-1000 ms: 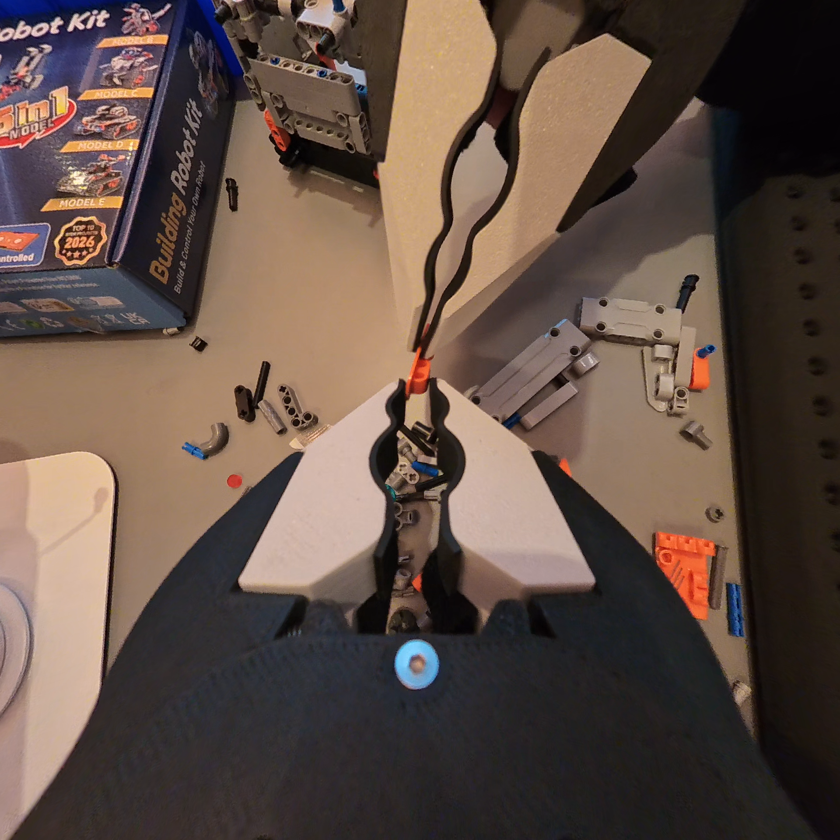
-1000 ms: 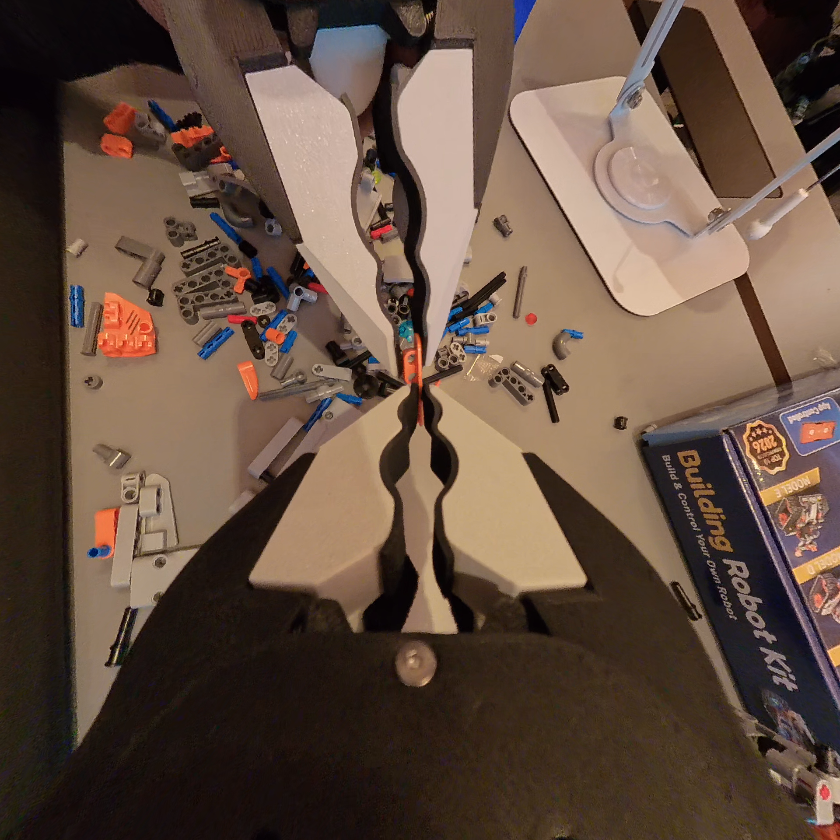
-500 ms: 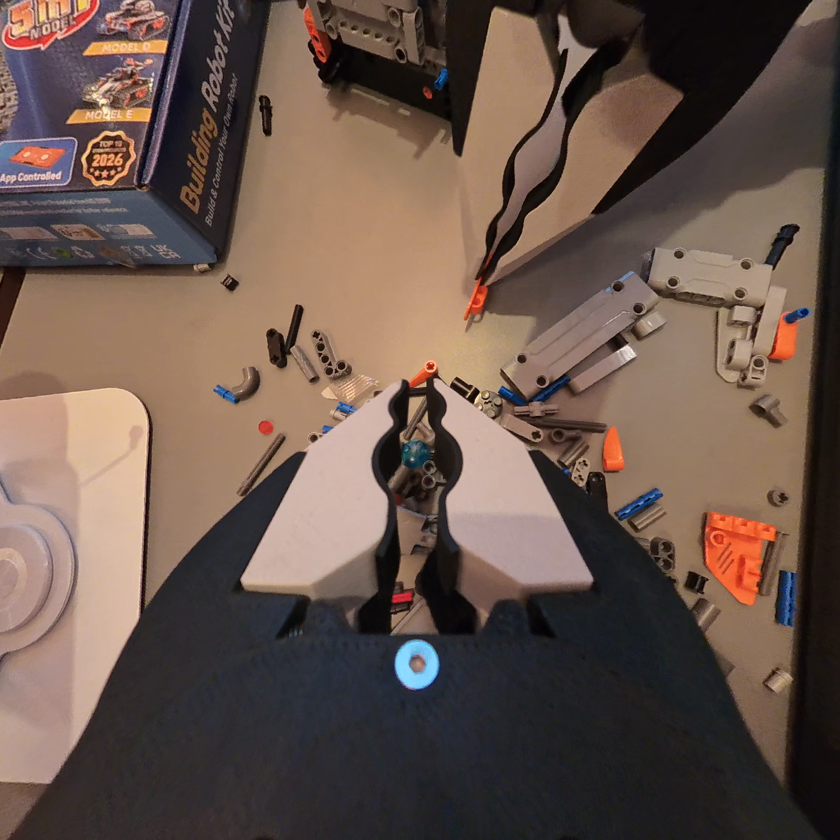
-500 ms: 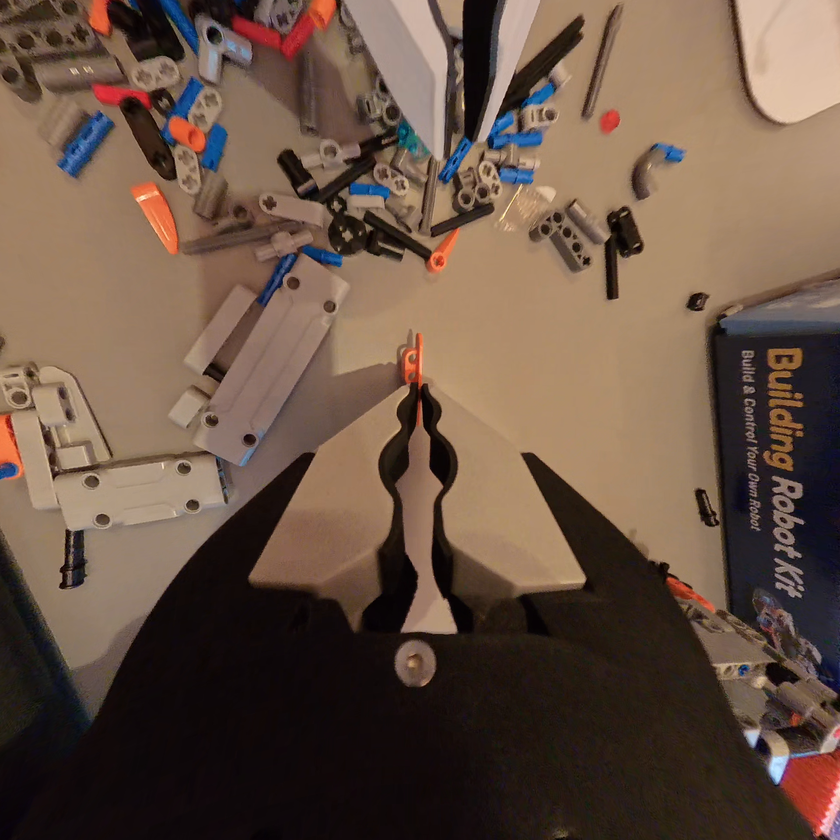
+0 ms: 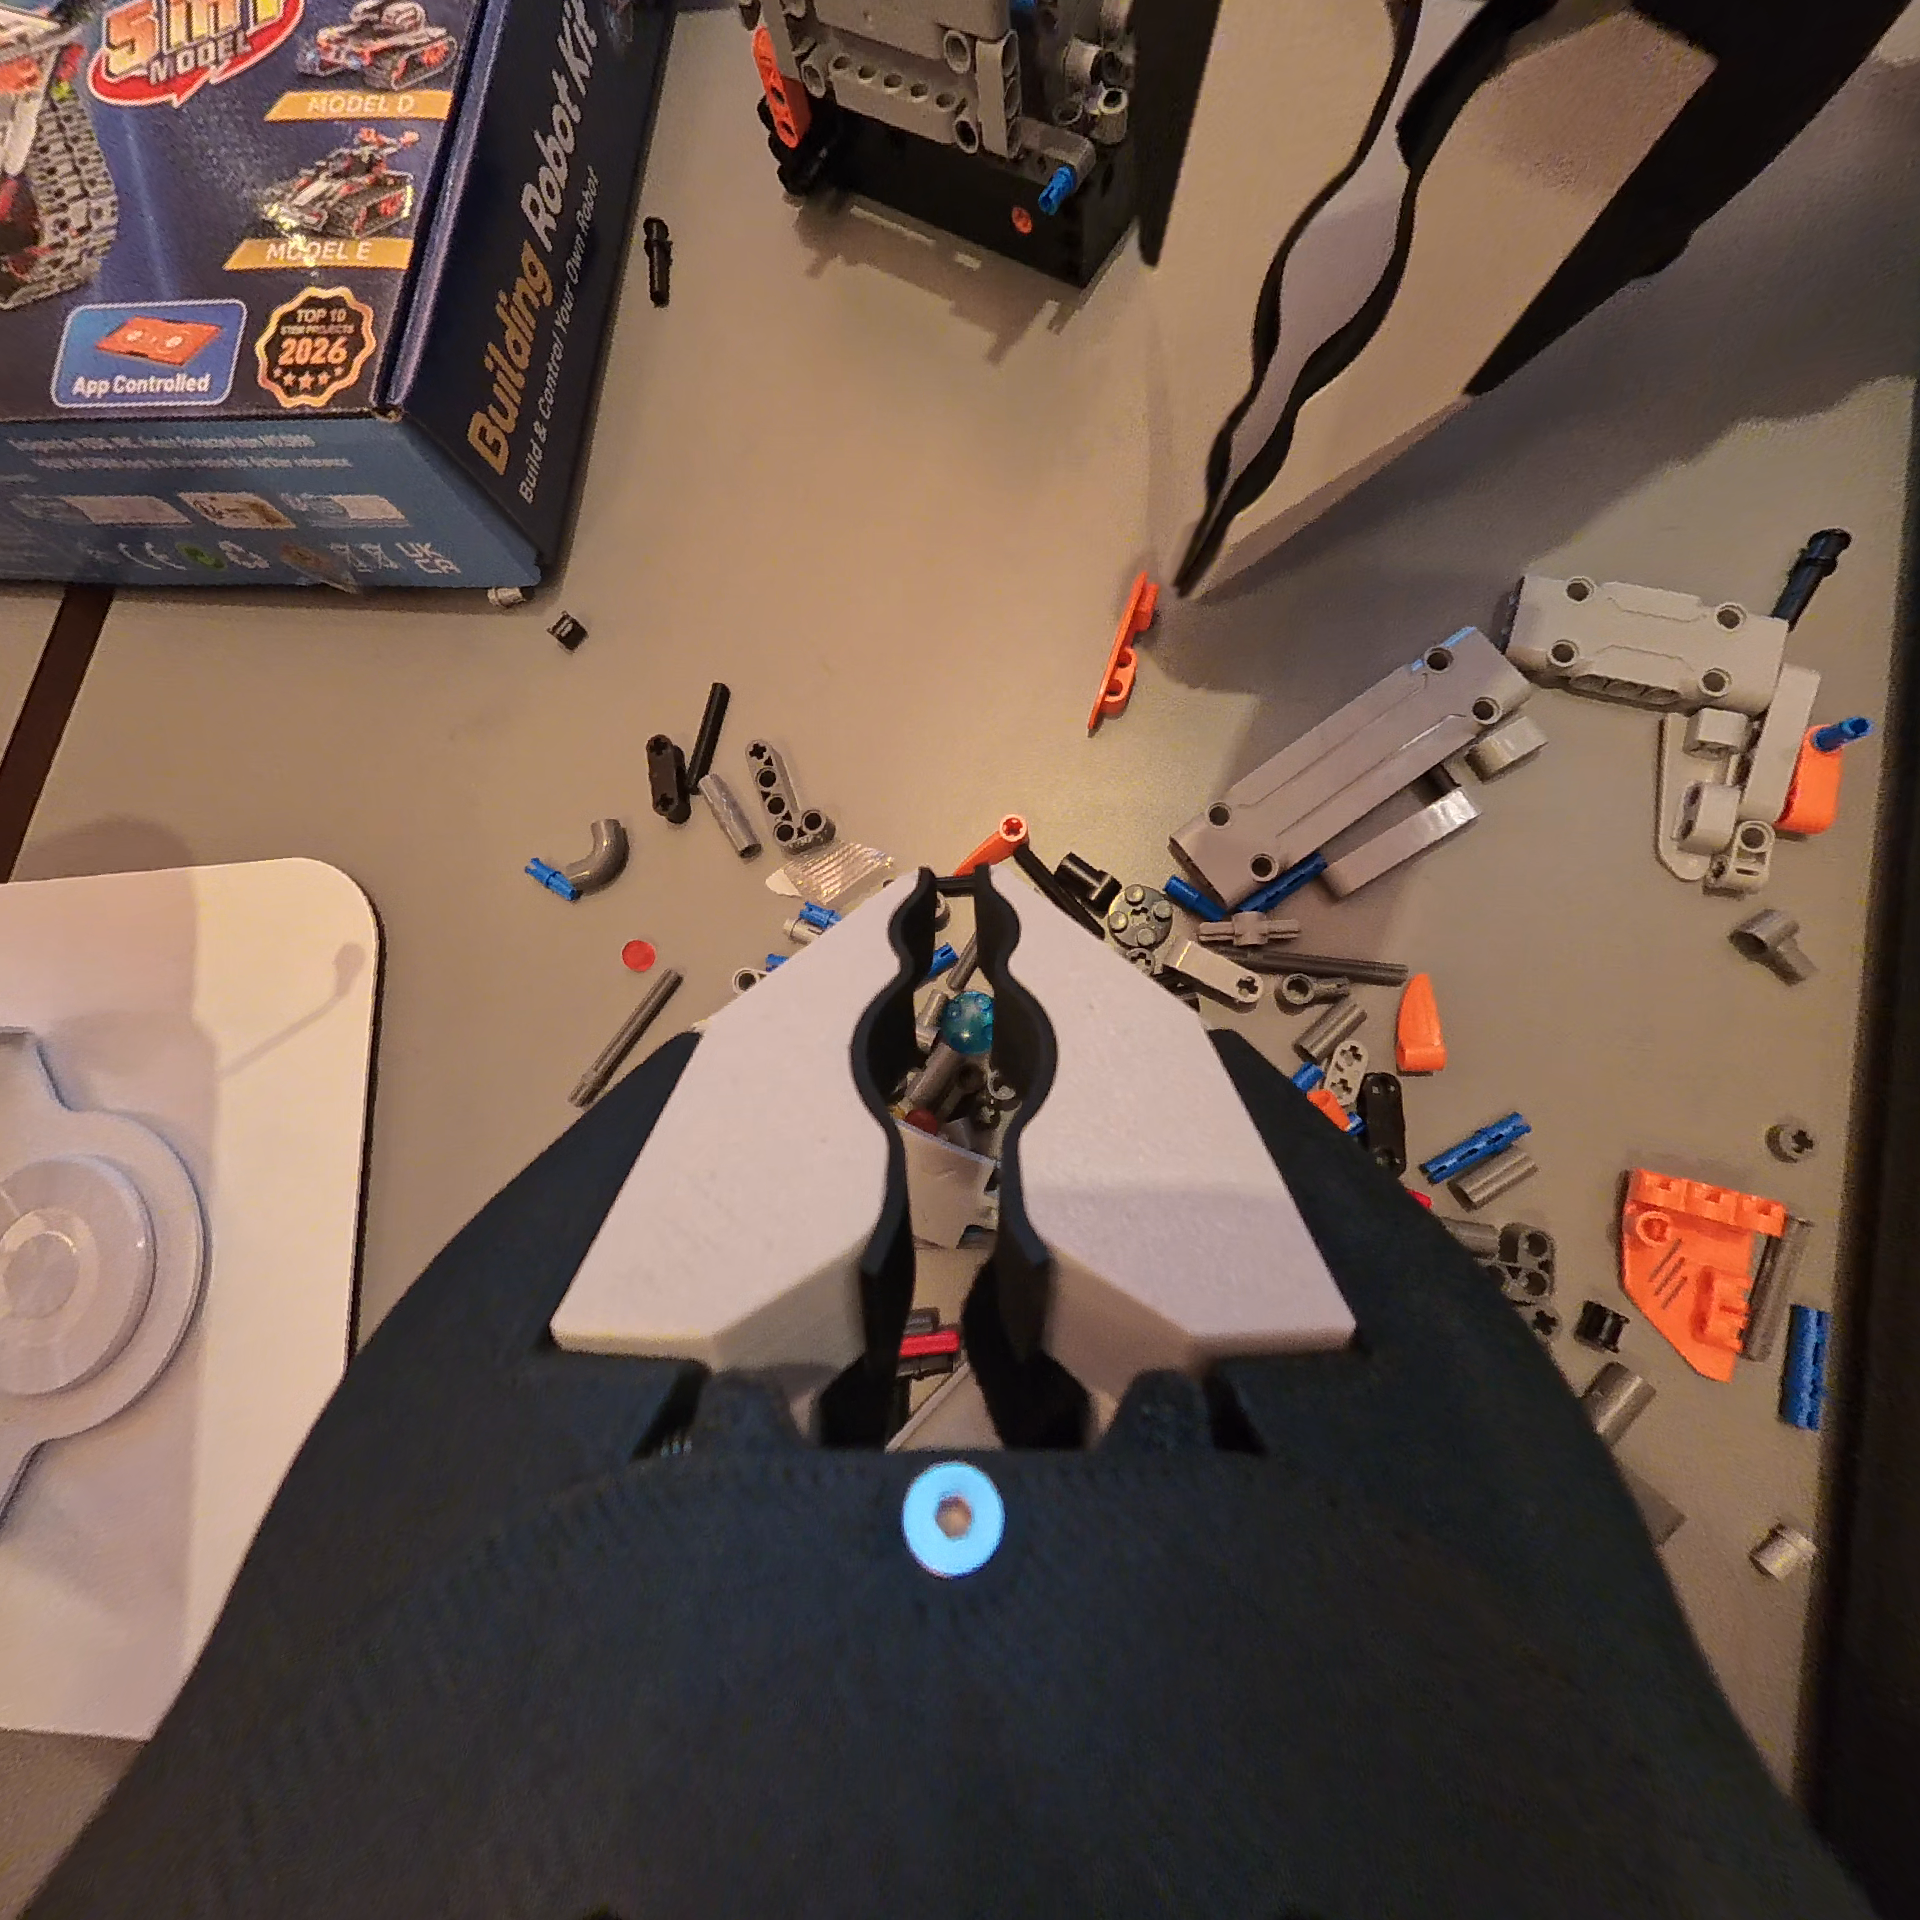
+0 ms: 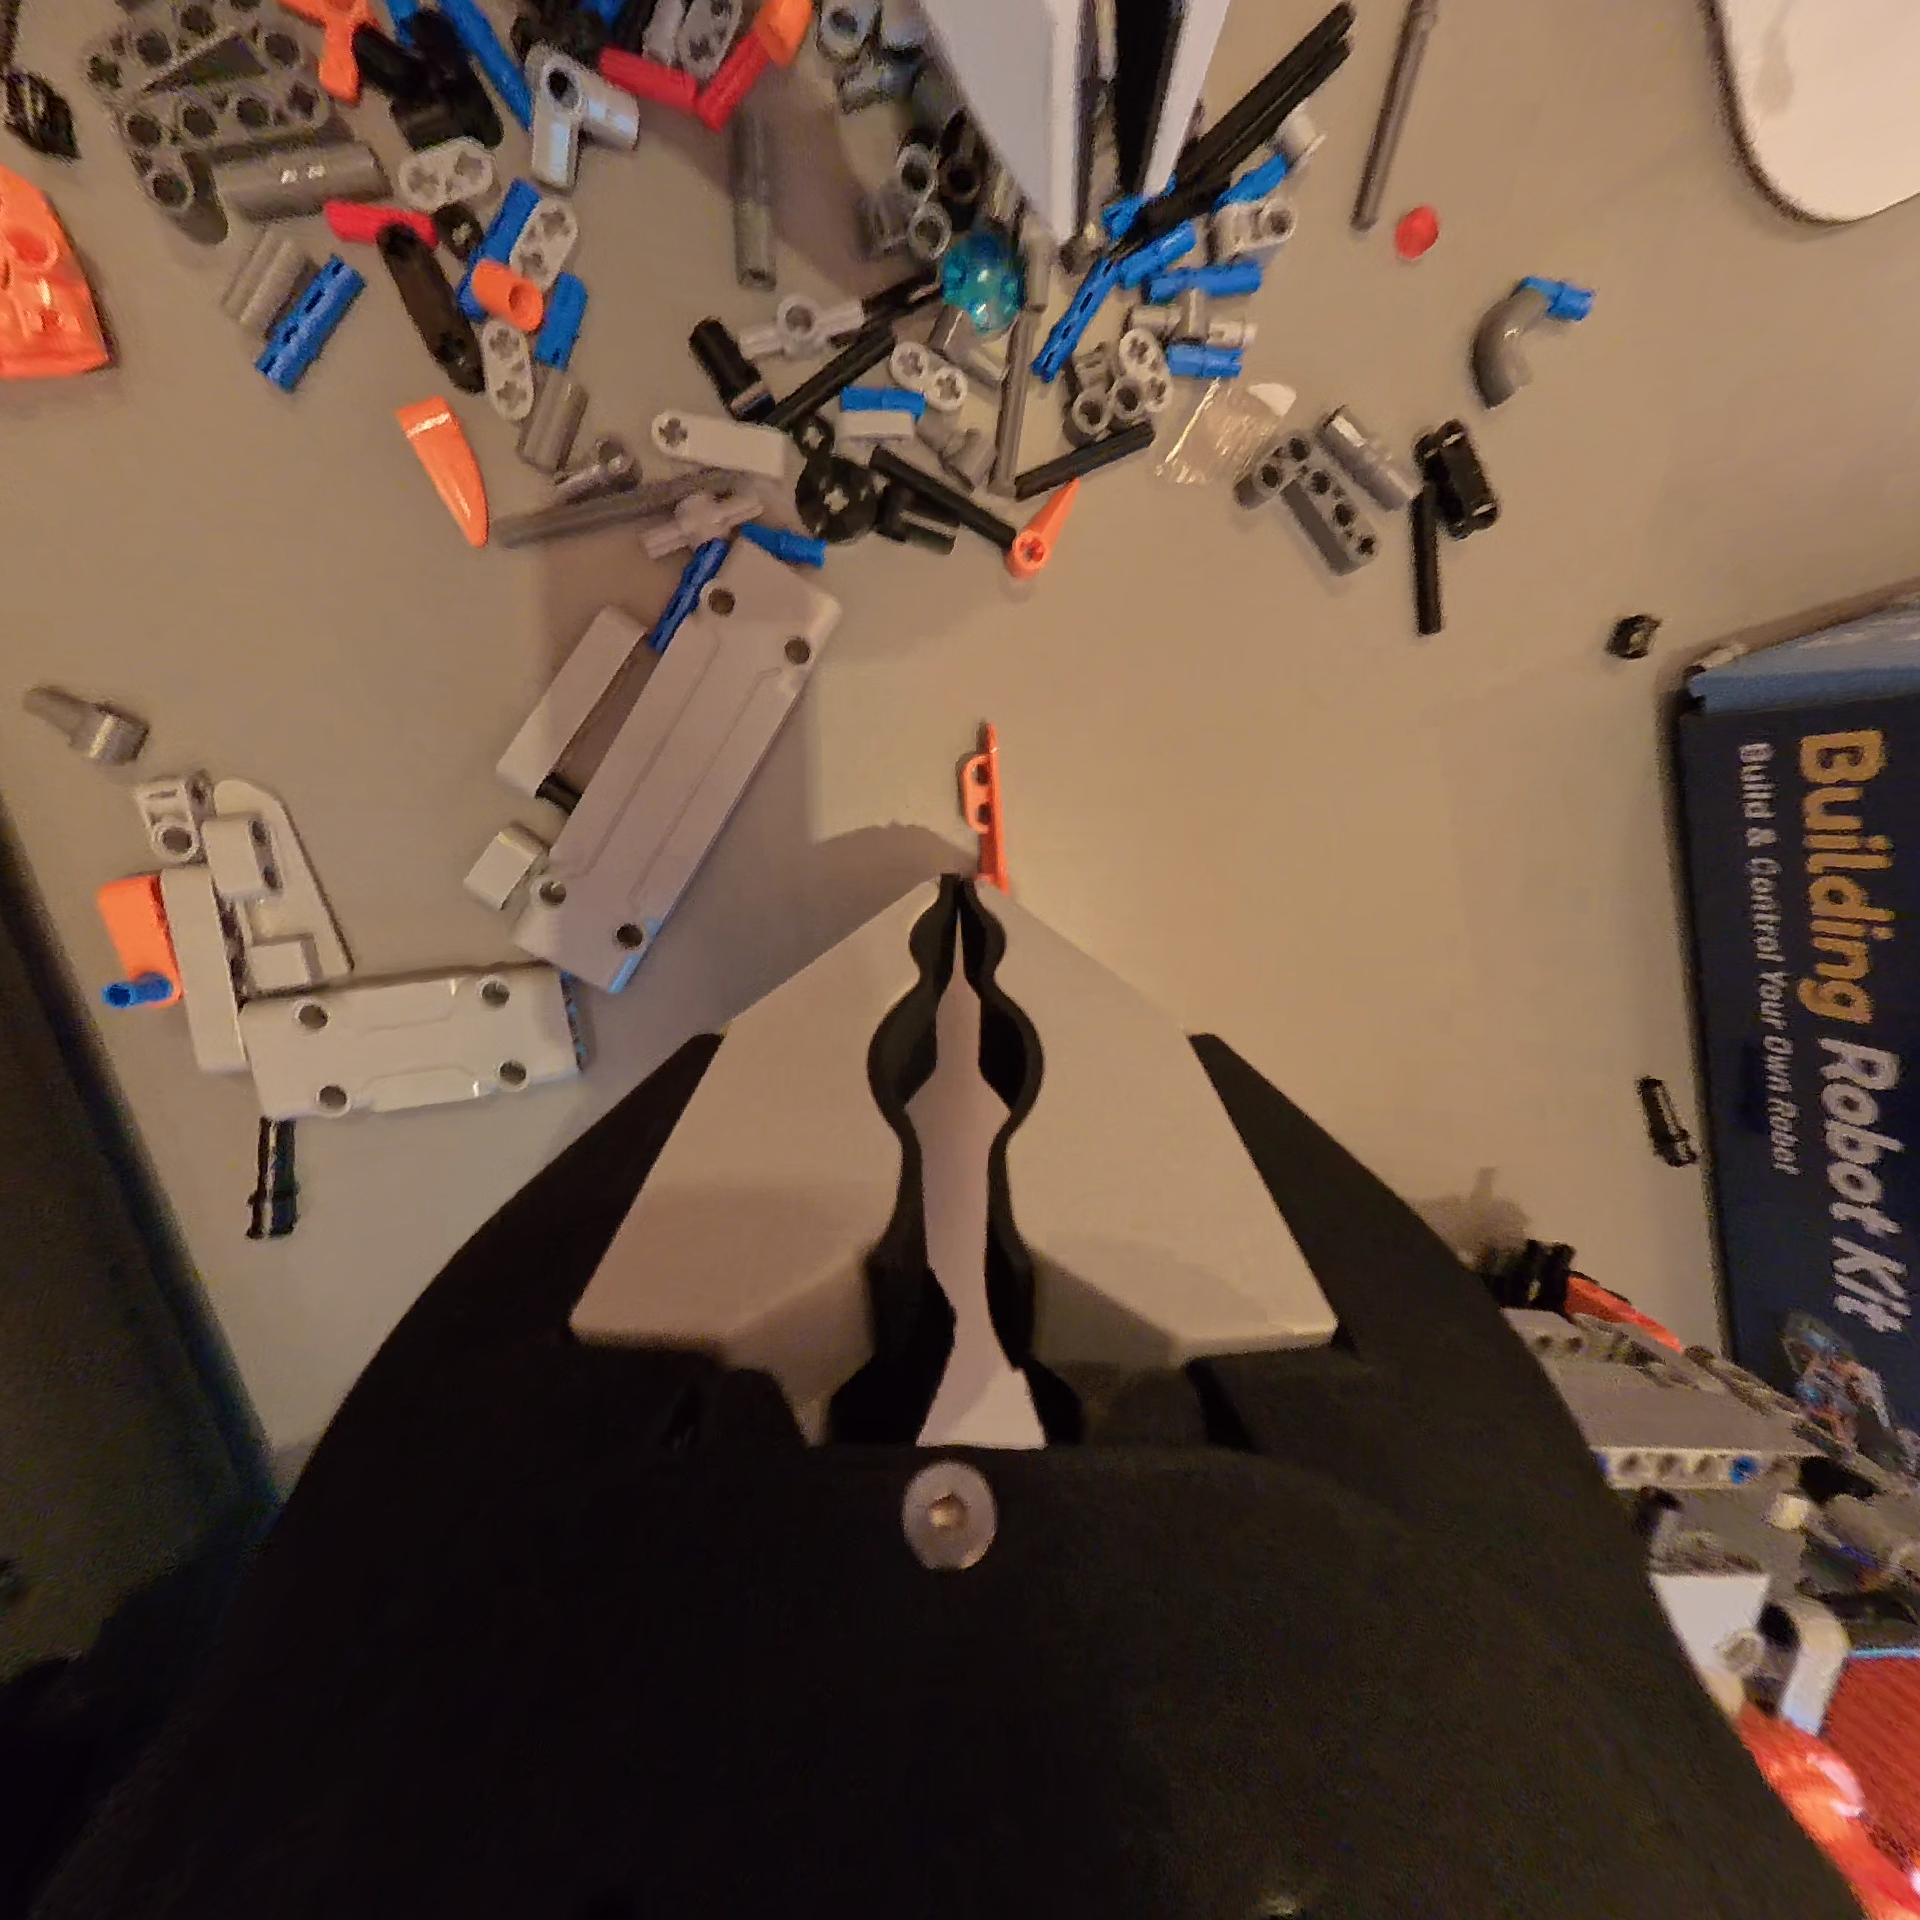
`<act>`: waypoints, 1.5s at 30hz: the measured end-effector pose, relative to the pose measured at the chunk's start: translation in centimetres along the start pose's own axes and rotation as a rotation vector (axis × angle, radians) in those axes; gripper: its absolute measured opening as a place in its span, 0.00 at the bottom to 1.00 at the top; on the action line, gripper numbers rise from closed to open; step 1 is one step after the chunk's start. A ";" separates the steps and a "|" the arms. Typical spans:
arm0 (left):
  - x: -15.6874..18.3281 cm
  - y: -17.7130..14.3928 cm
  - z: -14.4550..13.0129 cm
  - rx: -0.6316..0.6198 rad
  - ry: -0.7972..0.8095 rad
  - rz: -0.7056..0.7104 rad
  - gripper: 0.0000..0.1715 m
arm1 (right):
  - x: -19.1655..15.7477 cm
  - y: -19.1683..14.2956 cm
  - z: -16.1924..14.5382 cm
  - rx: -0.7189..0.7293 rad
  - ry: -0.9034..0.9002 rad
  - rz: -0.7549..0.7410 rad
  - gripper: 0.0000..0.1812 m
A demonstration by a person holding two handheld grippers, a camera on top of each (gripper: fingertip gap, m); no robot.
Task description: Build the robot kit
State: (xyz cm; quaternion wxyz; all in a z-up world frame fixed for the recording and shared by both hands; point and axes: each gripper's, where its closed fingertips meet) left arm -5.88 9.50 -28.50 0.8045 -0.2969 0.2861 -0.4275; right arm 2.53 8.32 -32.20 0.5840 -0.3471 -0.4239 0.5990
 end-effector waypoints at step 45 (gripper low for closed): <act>-9.4 -11.7 2.3 0.270 -0.170 0.494 0.02 | 1.4 -2.7 7.4 0.432 -0.027 -0.119 0.02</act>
Point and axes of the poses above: each gripper's, where its closed fingertips meet, y out along the fingers, z out of its top, x = y × z across the jaws, and after that the axes turned 5 degrees about z, right-handed
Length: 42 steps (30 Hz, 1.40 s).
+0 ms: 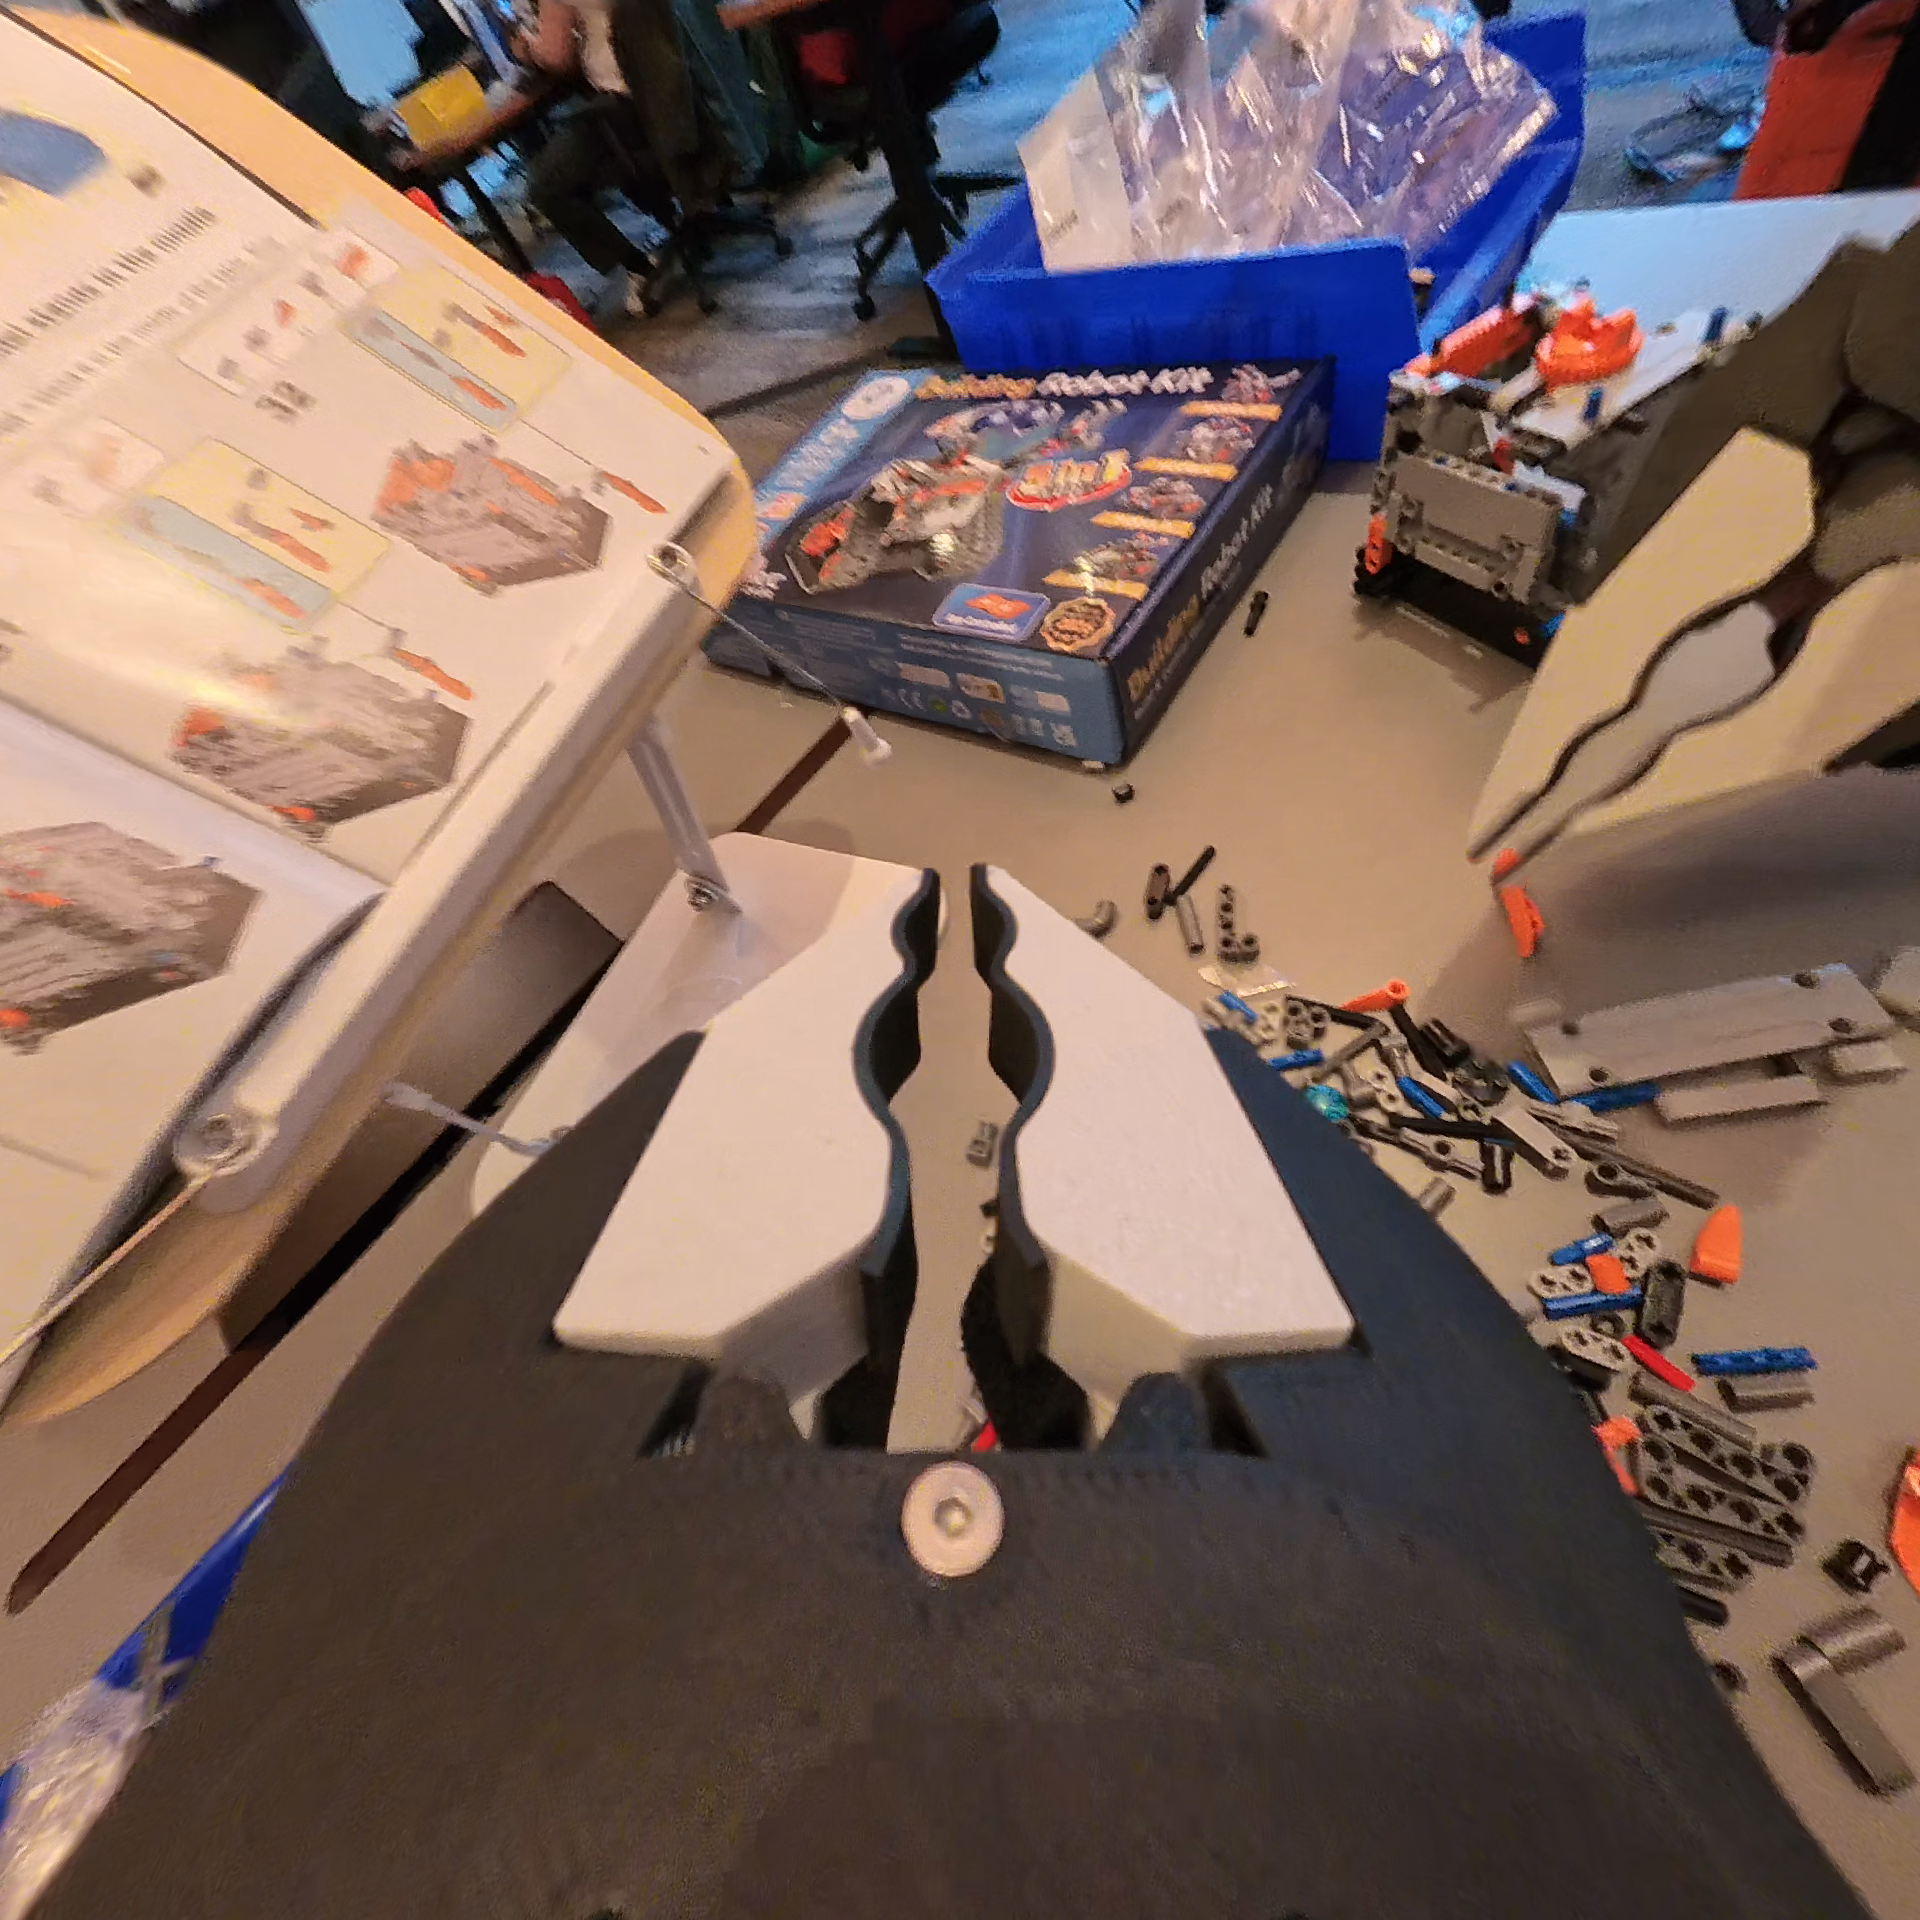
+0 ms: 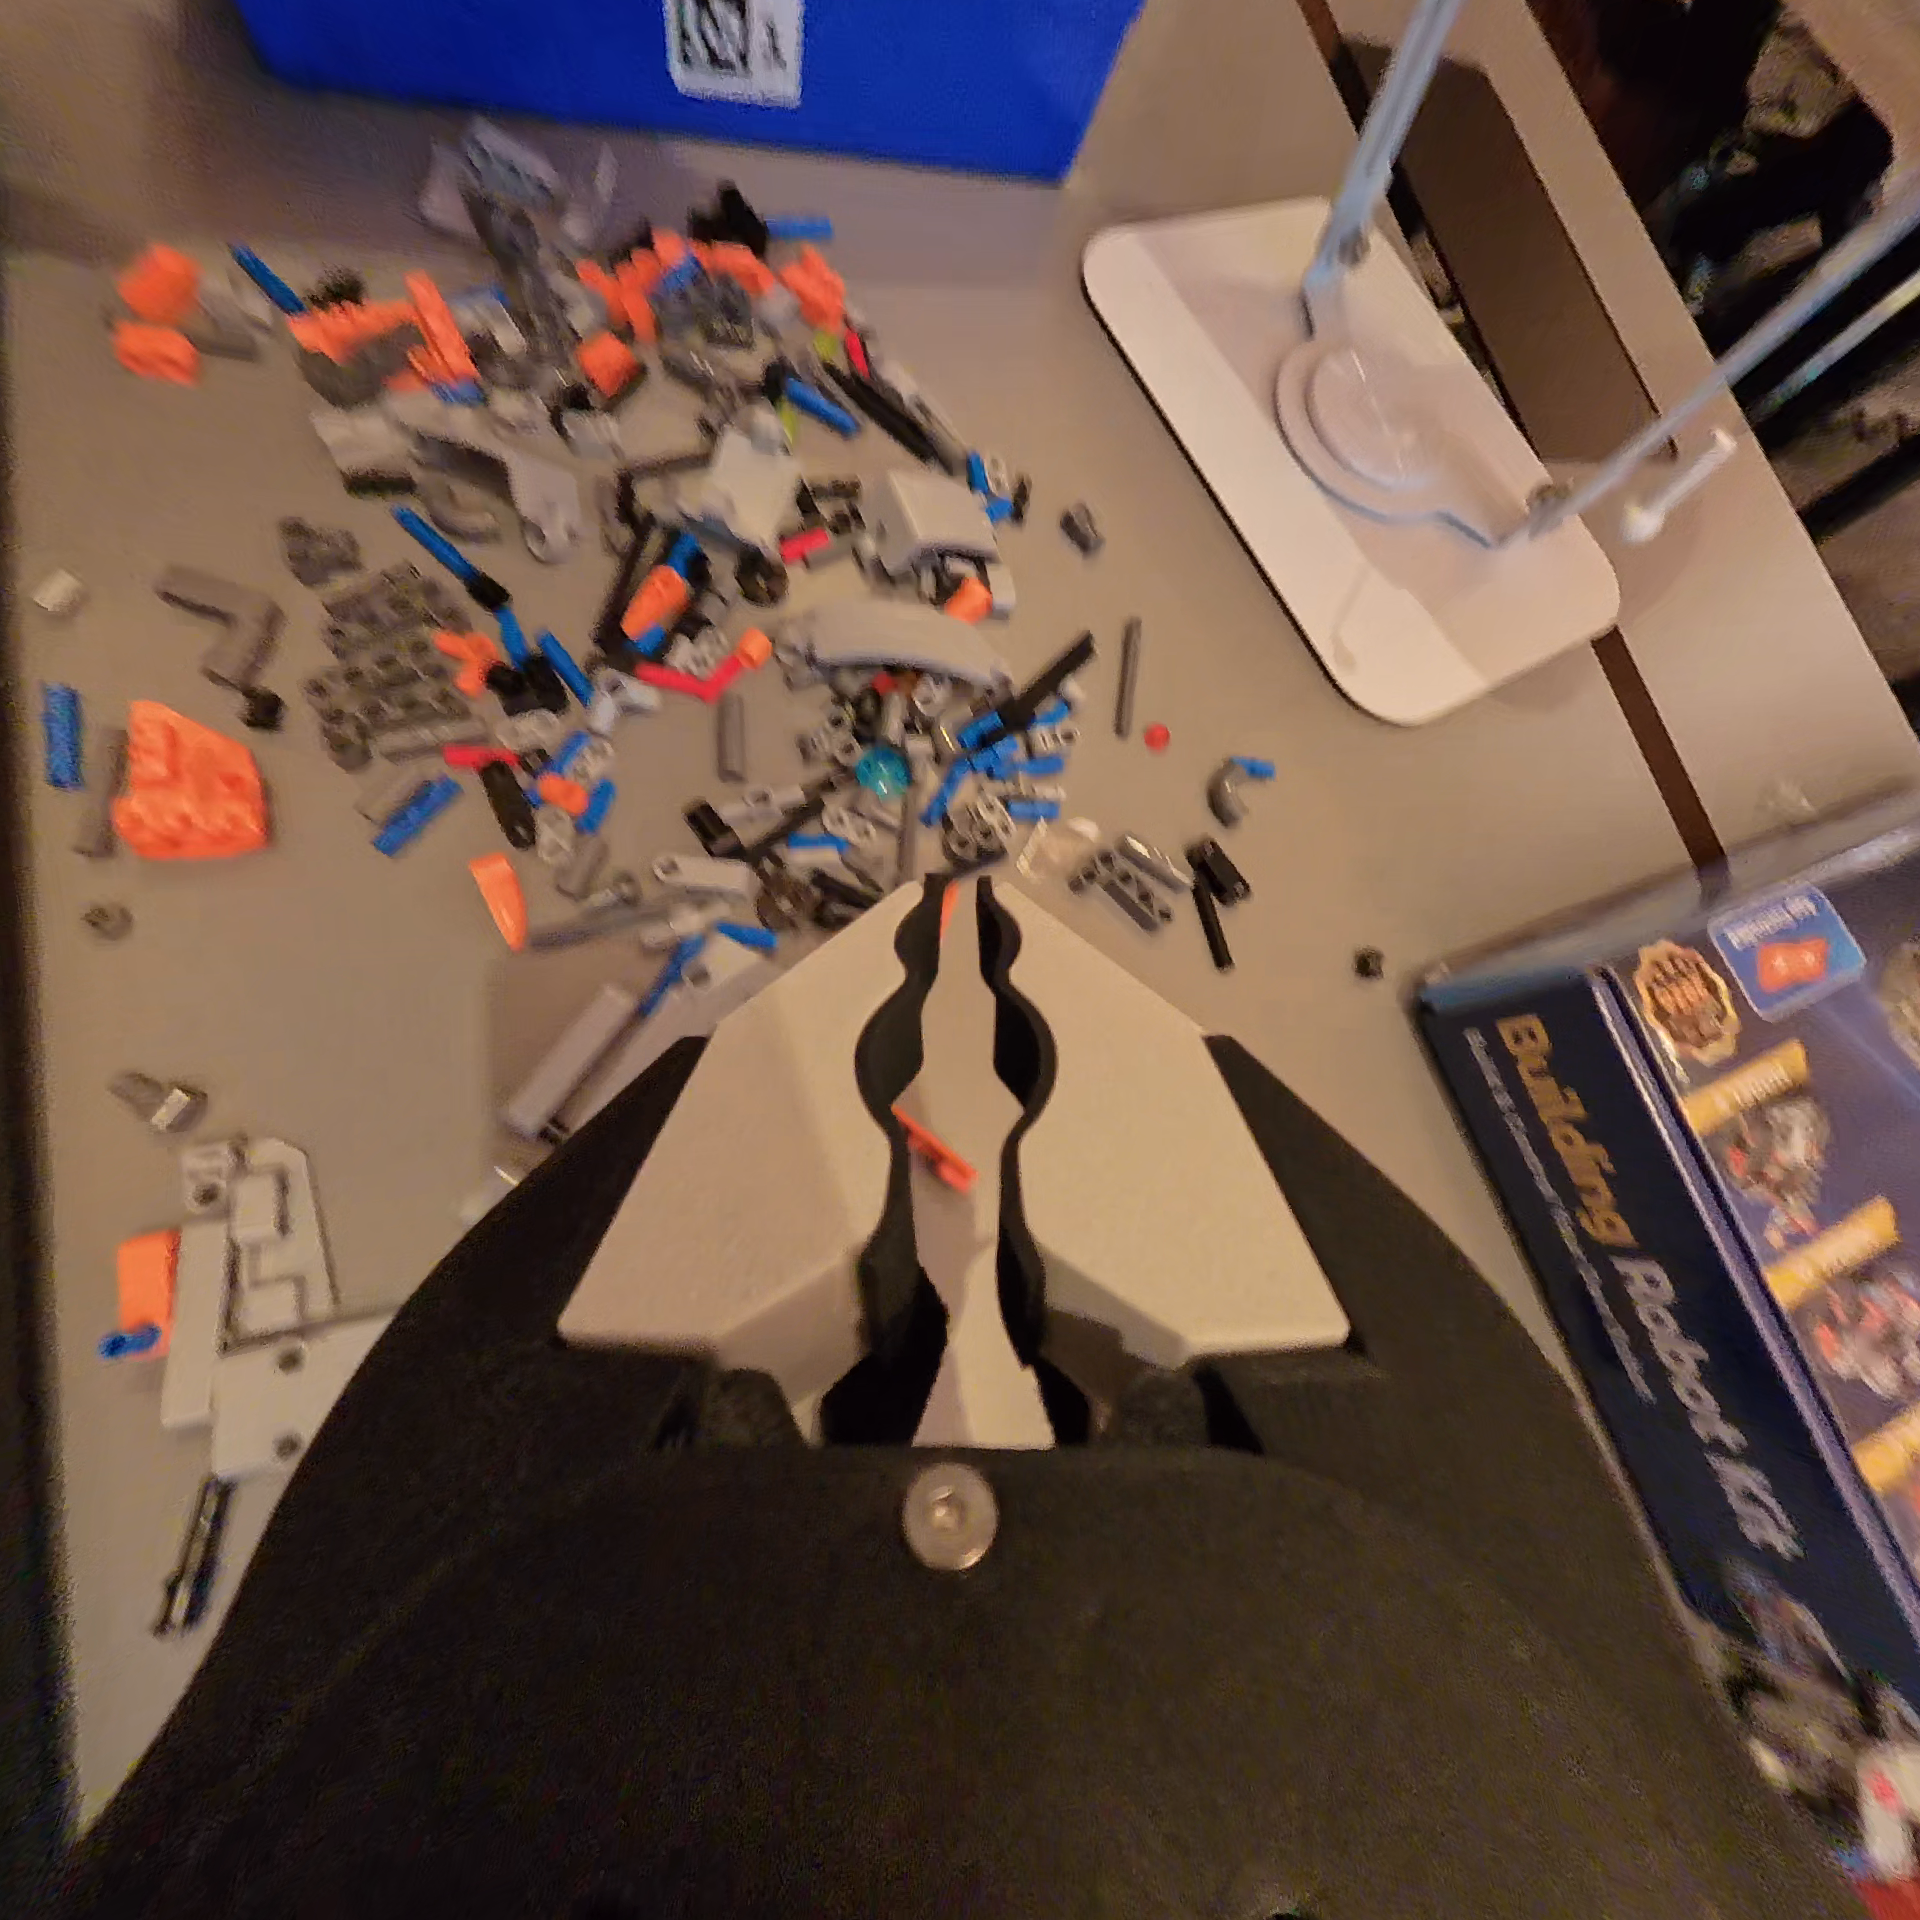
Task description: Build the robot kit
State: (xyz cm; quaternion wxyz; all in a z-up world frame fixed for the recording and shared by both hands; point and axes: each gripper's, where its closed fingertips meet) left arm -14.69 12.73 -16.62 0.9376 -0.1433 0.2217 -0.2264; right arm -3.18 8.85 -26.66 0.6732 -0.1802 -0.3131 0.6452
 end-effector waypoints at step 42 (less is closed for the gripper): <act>-3.3 -3.5 2.5 0.151 -0.017 0.162 0.00 | 0.1 3.2 3.5 0.101 0.092 0.009 0.06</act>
Point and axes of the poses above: each gripper's, where its closed fingertips meet, y out along the fingers, z out of its top, x = y × z across the jaws, and after that the axes turned 5 degrees about z, right-handed
